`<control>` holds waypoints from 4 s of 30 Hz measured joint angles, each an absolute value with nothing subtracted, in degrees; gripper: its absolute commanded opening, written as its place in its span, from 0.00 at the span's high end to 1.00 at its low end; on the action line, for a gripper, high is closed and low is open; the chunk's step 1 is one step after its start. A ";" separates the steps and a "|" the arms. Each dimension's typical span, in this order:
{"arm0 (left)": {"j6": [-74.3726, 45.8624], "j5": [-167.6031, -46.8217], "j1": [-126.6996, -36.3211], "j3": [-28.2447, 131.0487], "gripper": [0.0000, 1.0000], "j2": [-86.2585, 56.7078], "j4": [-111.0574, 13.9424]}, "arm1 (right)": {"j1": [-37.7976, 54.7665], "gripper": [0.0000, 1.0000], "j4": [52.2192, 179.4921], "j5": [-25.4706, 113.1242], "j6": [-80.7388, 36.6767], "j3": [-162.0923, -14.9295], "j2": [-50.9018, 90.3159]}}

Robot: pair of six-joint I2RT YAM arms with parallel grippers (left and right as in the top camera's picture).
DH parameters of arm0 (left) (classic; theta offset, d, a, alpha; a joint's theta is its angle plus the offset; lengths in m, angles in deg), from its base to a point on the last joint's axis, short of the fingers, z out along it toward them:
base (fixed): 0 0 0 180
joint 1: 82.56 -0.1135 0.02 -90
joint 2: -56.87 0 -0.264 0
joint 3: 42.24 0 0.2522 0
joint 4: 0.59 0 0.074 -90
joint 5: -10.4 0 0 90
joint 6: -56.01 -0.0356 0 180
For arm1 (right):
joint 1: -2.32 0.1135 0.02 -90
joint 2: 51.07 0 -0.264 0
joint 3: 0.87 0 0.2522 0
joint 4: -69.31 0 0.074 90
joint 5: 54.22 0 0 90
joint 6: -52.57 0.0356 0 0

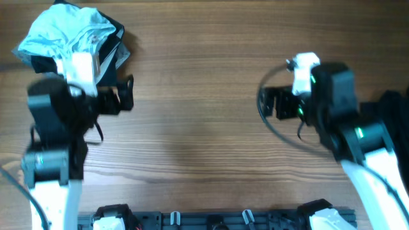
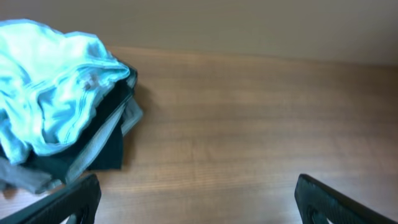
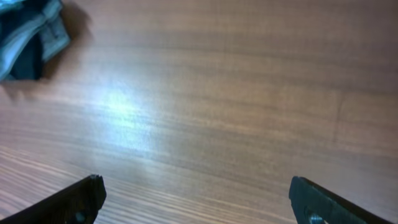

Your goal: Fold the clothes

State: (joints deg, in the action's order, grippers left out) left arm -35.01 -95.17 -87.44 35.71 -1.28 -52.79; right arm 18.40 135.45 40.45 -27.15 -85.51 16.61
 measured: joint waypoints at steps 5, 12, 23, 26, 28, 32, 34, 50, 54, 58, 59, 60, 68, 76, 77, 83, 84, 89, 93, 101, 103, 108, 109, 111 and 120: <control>-34.94 -97.88 -87.44 42.38 0.00 -7.33 -55.74 | 7.99 0.25 136.43 41.06 -22.27 -89.70 28.68; -34.92 -104.79 -87.44 42.64 0.00 -7.20 -55.98 | -17.86 0.33 129.64 39.42 -17.97 -89.81 44.96; -34.92 -106.12 -87.44 42.64 0.00 -6.55 -56.42 | -30.24 0.34 121.09 30.29 -19.28 -89.81 57.90; -34.92 -106.12 -87.44 42.64 0.00 -6.55 -56.44 | -30.08 0.43 120.76 29.11 -19.74 -89.81 61.20; -34.92 -106.12 -87.44 42.64 0.00 -6.55 -56.76 | -30.08 0.60 120.72 28.54 -20.09 -89.81 63.58; -34.92 -106.12 -87.44 42.64 0.00 -6.55 -57.79 | -30.08 0.90 120.81 27.99 -20.48 -90.38 64.98; -34.92 -106.12 -87.44 42.64 0.00 -6.55 -57.90 | -30.08 0.96 121.16 27.75 -20.57 -90.55 65.18; -34.92 -106.14 -87.44 42.64 0.00 -6.33 -53.95 | -6.96 0.96 119.84 53.67 -26.86 -90.97 39.19; -34.92 -106.03 -87.44 42.64 0.00 -4.64 -52.98 | 11.71 0.75 120.15 54.88 -26.07 -90.97 41.60; -34.92 -103.56 -87.44 42.64 0.00 -2.00 -52.87 | 32.45 0.28 118.99 54.79 -25.77 -90.93 44.66; -34.94 -103.23 -87.44 42.64 0.00 -1.43 -52.85 | 35.01 0.25 118.80 53.94 -25.68 -90.90 44.70; -34.94 -102.75 -87.44 42.64 0.00 -0.78 -52.85 | 37.65 0.24 118.53 52.49 -25.66 -90.90 44.59; -34.96 -102.54 -86.42 43.01 0.09 -2.17 -54.10 | 24.54 0.28 121.33 43.84 -20.46 -90.90 36.70; -35.58 -103.63 -73.67 43.29 0.10 -20.27 -56.44 | 1.98 0.37 138.20 46.55 -14.73 -90.95 28.50; -35.88 -103.69 -72.36 43.27 0.10 -22.02 -56.42 | 0.85 0.36 140.96 47.03 -14.97 -90.95 29.01; -38.33 -103.69 -64.89 43.27 0.26 -32.42 -54.80 | 1.39 0.45 146.20 49.24 -16.83 -87.10 34.91; -38.72 -103.69 -64.39 43.27 0.28 -33.30 -54.58 | 1.44 0.48 144.59 49.02 -16.13 -85.92 36.20; -39.38 -103.67 -63.31 43.27 0.09 -35.00 -53.97 | 1.41 0.30 124.85 46.35 -12.24 -81.70 43.85; -39.34 -103.65 -63.31 43.27 0.09 -35.07 -48.74 | 1.41 0.29 120.35 49.06 -13.46 -81.51 46.34; -40.34 -103.63 -61.00 43.80 0.21 -48.05 -43.87 | 1.41 0.27 128.37 51.16 -18.18 -81.46 43.70; -40.84 -103.50 -60.74 43.80 0.22 -51.59 -44.50 | 1.41 0.26 129.48 51.23 -19.10 -81.46 42.60; -41.94 -103.45 -60.08 43.75 0.26 -54.94 -45.18 | 1.41 0.25 129.79 51.23 -20.04 -81.46 41.84; -42.26 -103.43 -59.88 43.75 0.27 -54.94 -45.12 | 1.41 0.26 129.79 51.20 -20.11 -81.46 41.82; -42.77 -103.02 -59.03 43.75 0.30 -54.96 -45.12 | 1.41 0.26 129.75 49.98 -19.47 -81.46 41.82; -43.62 -102.27 -57.43 43.77 0.12 -54.85 -48.24 | 1.41 0.30 108.94 41.65 -12.17 -81.48 46.45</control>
State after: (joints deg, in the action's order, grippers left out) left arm -43.62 -102.27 -57.43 43.77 -54.85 -48.24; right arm 1.41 108.94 41.65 -12.17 -81.48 46.45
